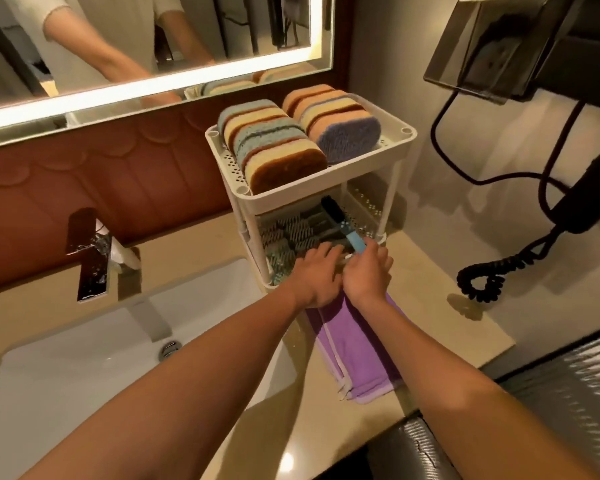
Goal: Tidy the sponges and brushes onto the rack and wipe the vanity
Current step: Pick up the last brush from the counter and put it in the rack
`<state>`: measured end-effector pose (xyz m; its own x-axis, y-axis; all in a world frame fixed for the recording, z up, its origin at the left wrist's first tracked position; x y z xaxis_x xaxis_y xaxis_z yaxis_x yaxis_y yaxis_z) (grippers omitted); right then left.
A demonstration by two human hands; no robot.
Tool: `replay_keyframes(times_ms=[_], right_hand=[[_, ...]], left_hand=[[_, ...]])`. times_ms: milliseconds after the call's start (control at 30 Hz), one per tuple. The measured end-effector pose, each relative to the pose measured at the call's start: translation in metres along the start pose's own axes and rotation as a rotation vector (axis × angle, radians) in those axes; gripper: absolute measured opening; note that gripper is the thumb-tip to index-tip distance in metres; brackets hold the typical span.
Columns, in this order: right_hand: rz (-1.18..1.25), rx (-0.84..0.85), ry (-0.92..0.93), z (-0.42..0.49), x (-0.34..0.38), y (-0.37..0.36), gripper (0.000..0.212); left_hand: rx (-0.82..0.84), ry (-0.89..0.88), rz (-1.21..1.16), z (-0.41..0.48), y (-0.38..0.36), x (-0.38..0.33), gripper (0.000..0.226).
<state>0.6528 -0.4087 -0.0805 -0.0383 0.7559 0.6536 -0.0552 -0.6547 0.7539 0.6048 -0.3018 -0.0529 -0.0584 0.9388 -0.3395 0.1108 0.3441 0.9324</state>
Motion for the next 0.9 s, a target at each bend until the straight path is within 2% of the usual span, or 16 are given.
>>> replay_keyframes(times_ms=[133,300,433,633,733,900], right_hand=[[-0.205,-0.078,0.107,0.022,0.010,-0.007,0.043],[-0.302,-0.110,0.115,0.041,0.014,-0.020,0.029],[-0.384,-0.080,0.120,0.047,0.013,-0.025,0.025],[-0.495,-0.087,0.138,0.048,0.012,-0.021,0.024],[-0.467,-0.078,0.168,0.038,0.008,-0.019,0.032],[-0.428,-0.069,0.228,0.010,-0.010,-0.003,0.039]], left_hand=[[0.060,0.060,-0.080,0.023,0.002,-0.001,0.066],[0.058,0.043,-0.124,0.039,-0.006,0.012,0.043],[0.085,0.062,-0.121,0.043,-0.015,0.016,0.039],[0.068,0.050,-0.039,0.037,-0.015,0.011,0.046],[0.045,0.044,-0.008,0.030,-0.013,0.012,0.045],[-0.009,0.003,0.102,0.009,-0.012,0.011,0.064]])
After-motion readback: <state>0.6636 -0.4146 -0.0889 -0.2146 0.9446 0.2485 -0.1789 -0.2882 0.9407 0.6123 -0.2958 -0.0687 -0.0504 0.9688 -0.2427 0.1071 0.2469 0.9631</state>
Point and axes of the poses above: each hand's wrist, its own z-axis towards the middle knuckle, its own y-axis out of the back of the hand, x = y × z, the point moved 2 cm from there along z, towards the middle knuckle
